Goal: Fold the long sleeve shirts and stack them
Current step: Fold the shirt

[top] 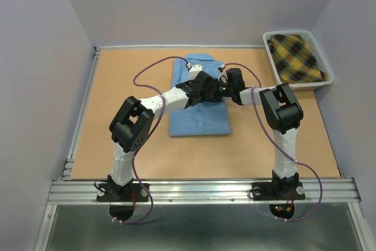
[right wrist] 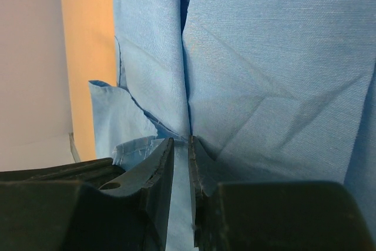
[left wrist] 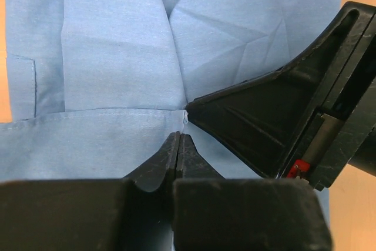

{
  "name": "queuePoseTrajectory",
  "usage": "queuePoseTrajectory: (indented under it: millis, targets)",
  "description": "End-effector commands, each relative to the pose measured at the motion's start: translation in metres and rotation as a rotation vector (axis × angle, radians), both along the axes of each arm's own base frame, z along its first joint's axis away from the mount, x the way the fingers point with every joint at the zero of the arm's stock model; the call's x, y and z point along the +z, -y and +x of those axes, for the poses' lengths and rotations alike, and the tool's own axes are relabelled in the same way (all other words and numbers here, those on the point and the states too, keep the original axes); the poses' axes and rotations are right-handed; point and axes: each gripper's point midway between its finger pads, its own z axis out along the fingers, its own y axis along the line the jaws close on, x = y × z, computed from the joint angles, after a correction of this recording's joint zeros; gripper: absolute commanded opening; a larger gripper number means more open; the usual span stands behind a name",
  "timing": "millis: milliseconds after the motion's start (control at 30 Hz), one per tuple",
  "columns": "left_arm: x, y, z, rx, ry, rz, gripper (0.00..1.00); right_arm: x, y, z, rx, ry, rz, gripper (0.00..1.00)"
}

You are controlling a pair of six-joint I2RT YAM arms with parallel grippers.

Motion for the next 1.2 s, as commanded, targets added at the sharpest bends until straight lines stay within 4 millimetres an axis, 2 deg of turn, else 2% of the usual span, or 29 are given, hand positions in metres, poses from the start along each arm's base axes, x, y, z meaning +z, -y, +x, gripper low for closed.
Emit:
queuePoseTrajectory:
  millis: [0,167,367,500,600,767,867,900,967,1000,1067,1100,1167]
  targets:
    - [0.032,-0.003,0.012,0.012,0.071,0.007,0.02,0.011,-0.005,0.005,0.005,0.061,0.003,0.22]
    - [0.040,-0.006,0.010,0.011,0.082,0.008,0.00,0.010,-0.005,0.007,0.000,0.062,0.002,0.22]
    - [0.043,0.003,0.003,-0.036,0.079,-0.012,0.15,0.019,-0.004,0.010,-0.007,0.086,-0.002,0.22]
    - [0.060,0.010,0.001,-0.060,0.107,-0.068,0.15,0.016,-0.004,0.010,-0.007,0.080,-0.007,0.22]
    - [0.066,0.013,0.001,-0.073,0.118,-0.089,0.15,0.018,-0.003,0.011,-0.011,0.082,-0.008,0.22]
    - [0.063,0.022,0.001,-0.099,0.110,-0.116,0.13,0.018,-0.004,0.010,-0.008,0.085,-0.007,0.22]
    - [0.061,0.017,0.000,-0.084,0.108,-0.096,0.29,0.024,-0.003,0.010,-0.006,0.100,-0.008,0.22]
    - [0.062,0.014,0.000,-0.076,0.110,-0.092,0.46,0.025,-0.003,0.010,-0.006,0.105,-0.012,0.23]
    - [0.065,0.007,0.001,-0.053,0.123,-0.078,0.59,0.032,-0.001,0.012,-0.015,0.128,-0.023,0.25]
    - [0.071,0.004,0.001,-0.045,0.134,-0.080,0.71,0.035,0.000,0.013,-0.019,0.138,-0.027,0.26]
    - [0.079,-0.002,0.001,-0.029,0.147,-0.078,0.78,0.040,0.004,0.015,-0.040,0.161,-0.049,0.31]
    - [0.090,-0.005,0.000,-0.023,0.162,-0.090,0.83,0.051,0.006,0.016,-0.049,0.188,-0.053,0.33]
    - [0.100,-0.012,-0.001,-0.011,0.177,-0.101,0.85,0.053,0.014,0.020,-0.083,0.213,-0.102,0.39]
